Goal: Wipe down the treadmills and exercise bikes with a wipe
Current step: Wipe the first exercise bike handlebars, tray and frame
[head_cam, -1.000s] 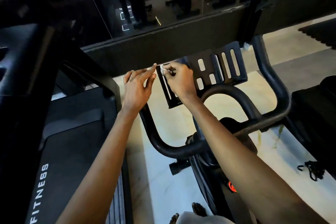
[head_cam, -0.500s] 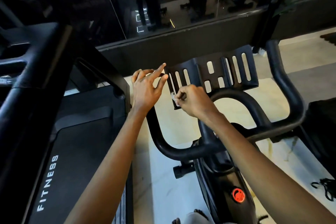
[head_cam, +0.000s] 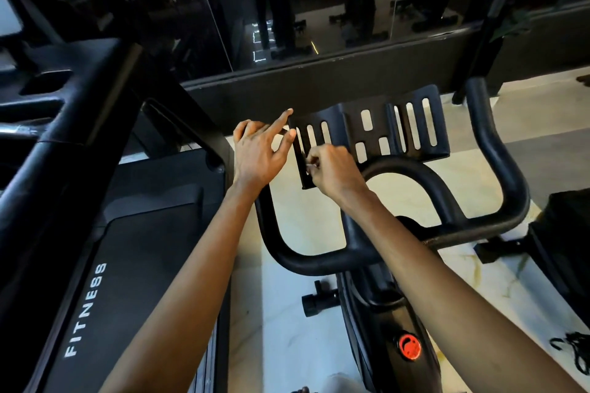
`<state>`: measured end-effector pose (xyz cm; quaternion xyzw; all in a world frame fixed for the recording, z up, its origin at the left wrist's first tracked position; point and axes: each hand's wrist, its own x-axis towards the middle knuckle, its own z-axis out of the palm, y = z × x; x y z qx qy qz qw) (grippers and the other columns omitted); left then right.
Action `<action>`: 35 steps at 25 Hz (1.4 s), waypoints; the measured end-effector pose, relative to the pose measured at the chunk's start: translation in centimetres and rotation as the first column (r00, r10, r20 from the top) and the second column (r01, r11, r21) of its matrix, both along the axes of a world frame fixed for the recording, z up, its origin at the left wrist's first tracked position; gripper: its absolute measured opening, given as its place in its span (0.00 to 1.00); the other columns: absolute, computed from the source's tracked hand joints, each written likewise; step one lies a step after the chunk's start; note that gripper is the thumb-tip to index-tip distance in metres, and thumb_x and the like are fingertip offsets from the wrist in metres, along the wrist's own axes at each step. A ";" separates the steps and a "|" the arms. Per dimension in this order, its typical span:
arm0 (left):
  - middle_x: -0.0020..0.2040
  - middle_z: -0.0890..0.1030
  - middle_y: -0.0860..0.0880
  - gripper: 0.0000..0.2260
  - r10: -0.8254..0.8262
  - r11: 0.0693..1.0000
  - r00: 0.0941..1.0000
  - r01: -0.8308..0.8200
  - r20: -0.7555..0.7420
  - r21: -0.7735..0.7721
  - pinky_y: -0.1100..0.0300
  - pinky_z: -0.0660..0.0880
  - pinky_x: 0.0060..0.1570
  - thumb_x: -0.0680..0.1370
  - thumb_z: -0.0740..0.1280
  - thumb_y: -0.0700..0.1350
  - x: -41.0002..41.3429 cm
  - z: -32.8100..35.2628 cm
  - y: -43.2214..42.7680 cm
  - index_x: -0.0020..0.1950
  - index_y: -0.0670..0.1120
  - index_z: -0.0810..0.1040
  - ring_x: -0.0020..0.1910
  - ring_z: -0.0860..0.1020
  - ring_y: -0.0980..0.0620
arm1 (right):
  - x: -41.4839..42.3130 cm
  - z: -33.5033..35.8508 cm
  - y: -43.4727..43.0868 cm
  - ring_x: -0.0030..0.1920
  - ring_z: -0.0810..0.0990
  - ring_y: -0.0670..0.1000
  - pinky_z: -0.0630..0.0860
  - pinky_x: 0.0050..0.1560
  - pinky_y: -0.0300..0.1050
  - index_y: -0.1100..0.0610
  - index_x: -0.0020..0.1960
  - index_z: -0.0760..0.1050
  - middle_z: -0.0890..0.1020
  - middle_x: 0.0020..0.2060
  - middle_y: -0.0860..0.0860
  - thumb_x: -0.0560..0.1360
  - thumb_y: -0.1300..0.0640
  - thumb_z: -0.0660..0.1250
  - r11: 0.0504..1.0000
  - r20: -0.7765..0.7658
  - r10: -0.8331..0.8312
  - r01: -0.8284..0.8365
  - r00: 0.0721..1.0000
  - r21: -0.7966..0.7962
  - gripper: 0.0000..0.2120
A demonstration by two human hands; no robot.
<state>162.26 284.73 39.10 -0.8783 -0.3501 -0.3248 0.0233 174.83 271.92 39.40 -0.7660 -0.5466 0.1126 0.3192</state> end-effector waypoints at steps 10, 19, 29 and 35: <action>0.46 0.83 0.53 0.21 0.016 0.997 1.000 -0.018 0.020 0.076 0.54 0.60 0.68 0.85 0.53 0.59 0.0 -0.5 -0.2 0.76 0.56 0.69 0.54 0.76 0.51 | 2.1 3.8 3.1 0.47 0.81 0.53 0.71 0.41 0.42 0.54 0.54 0.77 0.77 0.51 0.51 0.78 0.63 0.66 0.970 0.169 -0.001 -0.040 0.986 0.241 0.08; 0.43 0.83 0.50 0.23 0.028 0.997 0.995 -0.022 -0.091 0.070 0.53 0.62 0.60 0.84 0.52 0.60 0.3 0.3 -0.1 0.77 0.53 0.68 0.51 0.78 0.49 | 2.7 3.5 3.8 0.56 0.77 0.54 0.78 0.53 0.48 0.58 0.58 0.80 0.78 0.53 0.53 0.79 0.67 0.65 0.979 0.343 -0.115 0.048 0.932 0.199 0.11; 0.55 0.82 0.46 0.25 -0.129 0.990 0.957 0.139 -0.260 0.018 0.51 0.63 0.54 0.84 0.51 0.61 -0.4 2.3 1.7 0.78 0.52 0.64 0.52 0.81 0.46 | -0.5 0.5 -0.1 0.45 0.81 0.59 0.77 0.41 0.51 0.58 0.48 0.77 0.79 0.45 0.55 0.78 0.62 0.68 0.978 0.303 -0.152 0.188 0.941 -0.093 0.01; 0.50 0.84 0.46 0.23 -0.193 0.978 0.952 0.206 -0.237 0.033 0.52 0.63 0.50 0.84 0.55 0.59 -0.3 2.5 2.0 0.73 0.47 0.73 0.45 0.82 0.47 | 1.1 4.2 3.4 0.56 0.76 0.55 0.72 0.55 0.53 0.54 0.57 0.79 0.79 0.53 0.52 0.78 0.62 0.65 0.934 0.500 -0.358 0.303 0.789 0.189 0.10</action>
